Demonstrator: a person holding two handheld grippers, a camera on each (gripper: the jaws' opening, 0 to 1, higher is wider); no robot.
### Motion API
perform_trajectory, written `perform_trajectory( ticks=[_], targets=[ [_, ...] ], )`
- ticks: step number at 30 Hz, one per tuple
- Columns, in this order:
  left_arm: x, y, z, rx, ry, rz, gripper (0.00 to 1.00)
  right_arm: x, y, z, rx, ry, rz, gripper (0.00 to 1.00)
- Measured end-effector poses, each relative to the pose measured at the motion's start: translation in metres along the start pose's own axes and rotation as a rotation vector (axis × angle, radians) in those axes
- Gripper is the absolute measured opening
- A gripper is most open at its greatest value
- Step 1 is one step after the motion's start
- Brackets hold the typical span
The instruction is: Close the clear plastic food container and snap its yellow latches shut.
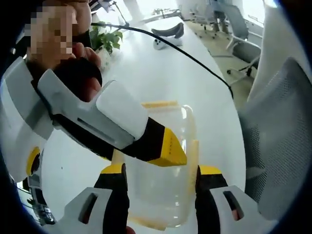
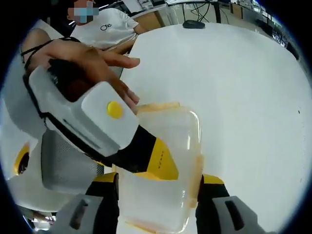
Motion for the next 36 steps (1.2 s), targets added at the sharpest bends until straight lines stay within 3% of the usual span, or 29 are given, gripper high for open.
perform_trajectory(
  ticks=[7, 13, 17, 20, 21, 26, 28, 29, 32, 34, 36],
  targets=[
    [0.000, -0.001, 0.000, -0.003, 0.022, 0.015, 0.52, 0.002, -0.002, 0.000, 0.008, 0.009, -0.002, 0.64],
    [0.000, -0.002, 0.001, 0.000, 0.038, 0.014, 0.54, 0.006, -0.005, 0.000, 0.016, -0.001, 0.049, 0.65],
    [0.003, -0.003, 0.001, 0.006, 0.047, 0.051, 0.55, 0.005, -0.007, -0.003, 0.045, -0.005, 0.062, 0.66],
    [0.004, -0.005, 0.002, -0.007, 0.025, 0.067, 0.56, 0.005, -0.009, -0.006, 0.086, -0.003, 0.057, 0.65],
    [0.005, -0.005, 0.001, -0.018, -0.015, 0.076, 0.55, 0.004, -0.010, -0.007, 0.104, -0.009, 0.053, 0.65],
    [0.006, -0.008, 0.000, -0.010, -0.040, 0.091, 0.55, 0.002, -0.012, -0.012, 0.147, -0.076, 0.055, 0.64],
    [0.005, -0.010, -0.001, 0.000, -0.119, 0.111, 0.56, 0.002, -0.012, -0.011, 0.155, -0.075, 0.054, 0.64],
    [0.003, -0.012, -0.003, -0.002, -0.117, 0.121, 0.58, 0.001, -0.013, -0.012, 0.160, -0.079, 0.056, 0.64],
    [0.001, -0.017, -0.006, 0.006, -0.125, 0.128, 0.58, 0.001, -0.015, -0.014, 0.182, -0.107, 0.070, 0.62],
    [0.002, -0.019, -0.007, 0.012, -0.130, 0.126, 0.59, 0.001, -0.020, -0.011, 0.218, -0.123, 0.082, 0.55],
    [0.002, -0.021, -0.005, 0.055, -0.175, 0.142, 0.61, -0.001, -0.027, -0.012, 0.225, -0.093, 0.132, 0.54]
  ],
)
Point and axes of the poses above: the point that each gripper's makers call its tool centre point, and the gripper's own axes: y roughly forward along the fingers, z roughly to its right, x roughly out of its underside, the point moved 6 cm from there along -y, roughly backward along the fingers, and after that the axes turned 2 degrees about y, right-handed, at the moved point
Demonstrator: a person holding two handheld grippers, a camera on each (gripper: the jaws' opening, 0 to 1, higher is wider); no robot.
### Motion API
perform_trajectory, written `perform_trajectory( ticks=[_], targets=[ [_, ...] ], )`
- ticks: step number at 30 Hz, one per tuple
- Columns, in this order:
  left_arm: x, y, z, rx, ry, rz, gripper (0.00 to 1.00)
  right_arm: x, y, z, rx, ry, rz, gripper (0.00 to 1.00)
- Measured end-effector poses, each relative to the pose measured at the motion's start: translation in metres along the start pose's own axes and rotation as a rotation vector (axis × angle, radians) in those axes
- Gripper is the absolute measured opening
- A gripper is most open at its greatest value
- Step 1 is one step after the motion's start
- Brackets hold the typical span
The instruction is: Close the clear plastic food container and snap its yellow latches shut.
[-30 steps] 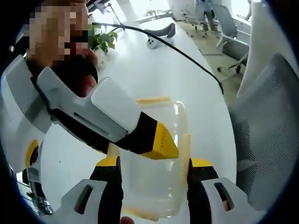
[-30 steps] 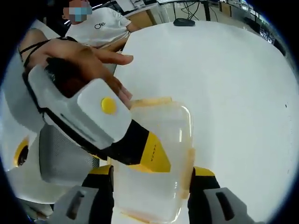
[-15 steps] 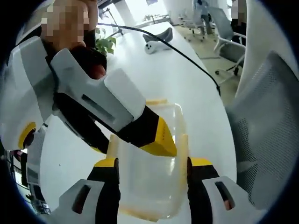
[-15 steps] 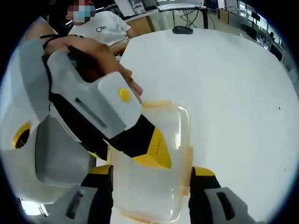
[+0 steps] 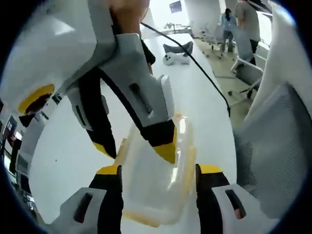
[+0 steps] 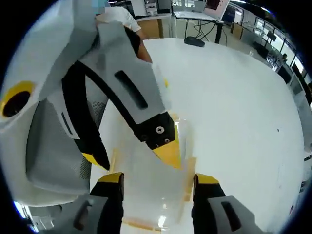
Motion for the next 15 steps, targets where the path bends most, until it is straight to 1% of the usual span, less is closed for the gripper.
perform_trajectory(
  ticks=[1, 2, 3, 5, 6, 7, 8, 10, 12, 13, 15],
  targets=[
    [0.002, -0.001, -0.002, -0.008, -0.021, -0.002, 0.63, -0.001, -0.004, -0.001, -0.005, 0.047, 0.027, 0.56],
    [0.001, -0.003, -0.003, -0.004, -0.034, 0.008, 0.64, 0.000, -0.007, -0.001, -0.001, 0.054, 0.039, 0.58],
    [0.000, -0.004, -0.003, 0.000, -0.057, 0.020, 0.65, 0.002, -0.010, 0.000, 0.010, 0.041, 0.039, 0.59],
    [-0.001, -0.009, -0.007, -0.010, -0.097, 0.043, 0.65, 0.005, -0.016, -0.001, 0.040, 0.033, 0.061, 0.58],
    [0.000, -0.012, -0.009, -0.013, -0.130, 0.055, 0.65, 0.008, -0.019, -0.003, 0.053, 0.047, 0.089, 0.60],
    [0.000, -0.014, -0.011, -0.015, -0.136, 0.062, 0.66, 0.010, -0.021, -0.003, 0.064, 0.060, 0.103, 0.62],
    [0.002, -0.018, -0.014, -0.019, -0.141, 0.068, 0.66, 0.013, -0.024, -0.004, 0.088, 0.077, 0.133, 0.63],
    [0.005, -0.023, -0.017, -0.023, -0.142, 0.075, 0.66, 0.017, -0.028, -0.009, 0.110, 0.085, 0.190, 0.66],
    [0.007, -0.027, -0.020, -0.030, -0.152, 0.078, 0.68, 0.022, -0.031, -0.012, 0.135, 0.120, 0.230, 0.65],
    [0.009, -0.029, -0.021, -0.031, -0.161, 0.082, 0.69, 0.025, -0.032, -0.014, 0.148, 0.146, 0.268, 0.65],
    [0.013, -0.033, -0.023, -0.034, -0.168, 0.084, 0.72, 0.028, -0.033, -0.020, 0.171, 0.170, 0.335, 0.68]
  ],
)
Point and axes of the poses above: the point that each gripper's makers call its tool centre point, and the gripper's own axes: y roughly forward along the fingers, z roughly to its right, x roughly out of its underside, the point moved 6 cm from there along -y, roughly backward along the fingers, and after that the axes turned 2 degrees about y, right-handed, at the moved point
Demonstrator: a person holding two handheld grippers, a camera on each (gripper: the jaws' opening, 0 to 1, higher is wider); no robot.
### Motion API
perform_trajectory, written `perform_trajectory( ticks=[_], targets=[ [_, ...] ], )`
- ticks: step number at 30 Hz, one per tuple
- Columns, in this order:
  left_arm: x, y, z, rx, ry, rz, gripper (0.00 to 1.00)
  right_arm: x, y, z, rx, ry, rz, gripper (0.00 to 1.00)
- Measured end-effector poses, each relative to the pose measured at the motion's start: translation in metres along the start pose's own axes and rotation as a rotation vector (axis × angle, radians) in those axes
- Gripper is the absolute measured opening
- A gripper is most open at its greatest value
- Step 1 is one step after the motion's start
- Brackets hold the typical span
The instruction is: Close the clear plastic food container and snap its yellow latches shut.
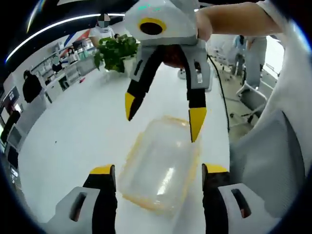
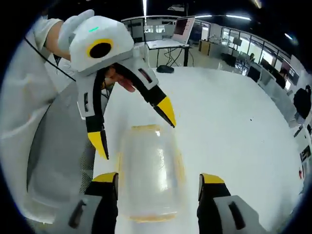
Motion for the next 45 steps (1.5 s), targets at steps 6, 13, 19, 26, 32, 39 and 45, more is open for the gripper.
perform_trajectory(
  ticks=[6, 13, 19, 26, 32, 39, 45],
  targets=[
    [0.007, -0.007, -0.002, 0.019, -0.012, 0.035, 0.77, 0.009, -0.005, -0.013, 0.075, 0.001, 0.120, 0.76],
    [0.015, -0.009, 0.001, 0.042, -0.049, 0.066, 0.90, 0.026, -0.003, -0.028, 0.107, 0.026, 0.161, 0.96],
    [0.027, -0.007, 0.001, 0.041, -0.074, 0.068, 0.99, 0.037, -0.004, -0.030, 0.131, 0.065, 0.186, 0.99],
    [0.039, 0.000, 0.001, 0.009, -0.063, 0.065, 0.93, 0.051, 0.003, -0.032, 0.160, 0.073, 0.175, 0.99],
    [0.044, 0.005, 0.002, 0.007, -0.038, 0.072, 0.87, 0.063, 0.006, -0.029, 0.191, 0.079, 0.148, 0.92],
    [0.047, 0.008, 0.001, -0.001, -0.039, 0.067, 0.82, 0.063, 0.007, -0.026, 0.202, 0.086, 0.162, 0.85],
    [0.047, 0.012, -0.005, -0.014, -0.038, 0.061, 0.78, 0.063, 0.009, -0.022, 0.216, 0.088, 0.167, 0.81]
  ],
)
Point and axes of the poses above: the point that each gripper's makers call its tool centre point, and the gripper's own axes: y roughly forward along the fingers, z roughly to its right, x roughly out of its underside, the point moved 6 cm from there along -y, roughly backward along the fingers, and after that the axes turned 2 degrees about y, right-handed, at the moved point
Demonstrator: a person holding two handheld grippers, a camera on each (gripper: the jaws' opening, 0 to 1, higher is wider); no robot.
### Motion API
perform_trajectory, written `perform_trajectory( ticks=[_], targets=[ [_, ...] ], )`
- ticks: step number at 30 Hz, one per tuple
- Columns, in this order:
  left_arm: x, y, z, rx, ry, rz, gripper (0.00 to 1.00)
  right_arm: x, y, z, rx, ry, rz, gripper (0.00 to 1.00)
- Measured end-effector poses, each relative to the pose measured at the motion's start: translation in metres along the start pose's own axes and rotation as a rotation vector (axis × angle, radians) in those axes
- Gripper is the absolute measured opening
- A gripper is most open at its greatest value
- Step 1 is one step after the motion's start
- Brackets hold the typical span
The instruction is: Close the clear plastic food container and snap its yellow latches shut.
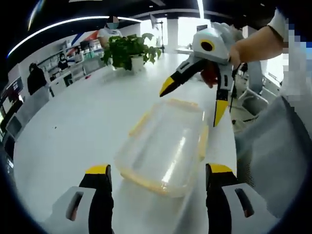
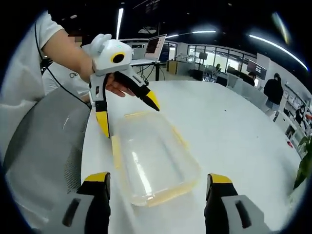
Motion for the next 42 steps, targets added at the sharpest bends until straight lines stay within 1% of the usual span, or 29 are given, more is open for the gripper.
perform_trajectory(
  ticks=[1, 5, 8, 12, 14, 16, 20, 27, 33, 42],
  targets=[
    [0.000, 0.000, -0.001, 0.000, 0.001, -0.001, 0.77, 0.000, 0.001, 0.001, 0.000, 0.006, -0.001, 0.81],
    [0.000, 0.001, -0.003, -0.002, 0.005, -0.001, 0.75, 0.002, 0.001, 0.002, 0.005, -0.005, -0.006, 0.75],
    [0.000, 0.002, -0.002, -0.001, 0.004, 0.000, 0.74, 0.002, 0.002, 0.002, 0.006, 0.007, 0.000, 0.74],
    [0.000, 0.003, -0.001, 0.007, 0.011, 0.004, 0.72, 0.003, 0.005, 0.001, 0.002, 0.004, -0.004, 0.70],
    [0.001, 0.004, -0.001, 0.014, 0.007, 0.005, 0.71, 0.003, 0.006, 0.001, 0.004, 0.003, 0.001, 0.70],
    [0.002, 0.005, -0.001, 0.012, 0.003, -0.006, 0.72, 0.003, 0.007, 0.002, 0.003, 0.010, 0.000, 0.71],
    [0.000, 0.006, -0.001, 0.013, -0.005, 0.000, 0.72, 0.003, 0.008, 0.002, 0.004, -0.002, -0.008, 0.71],
    [0.000, 0.008, 0.001, 0.017, 0.008, -0.006, 0.73, 0.003, 0.008, 0.001, -0.001, -0.004, 0.000, 0.71],
    [0.001, 0.006, 0.002, 0.014, 0.008, -0.006, 0.73, 0.002, 0.008, -0.002, -0.001, -0.004, 0.001, 0.71],
    [0.009, -0.004, 0.004, 0.008, 0.000, -0.007, 0.72, -0.004, 0.015, -0.012, -0.002, -0.006, 0.000, 0.71]
  ],
)
Point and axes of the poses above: the point that each gripper's makers call its tool centre point, and the gripper's own axes: y roughly forward along the fingers, z roughly to its right, x roughly out of its underside, the point moved 6 cm from there along -y, roughly backward along the fingers, and after that the axes turned 2 degrees about y, right-handed, at the moved point
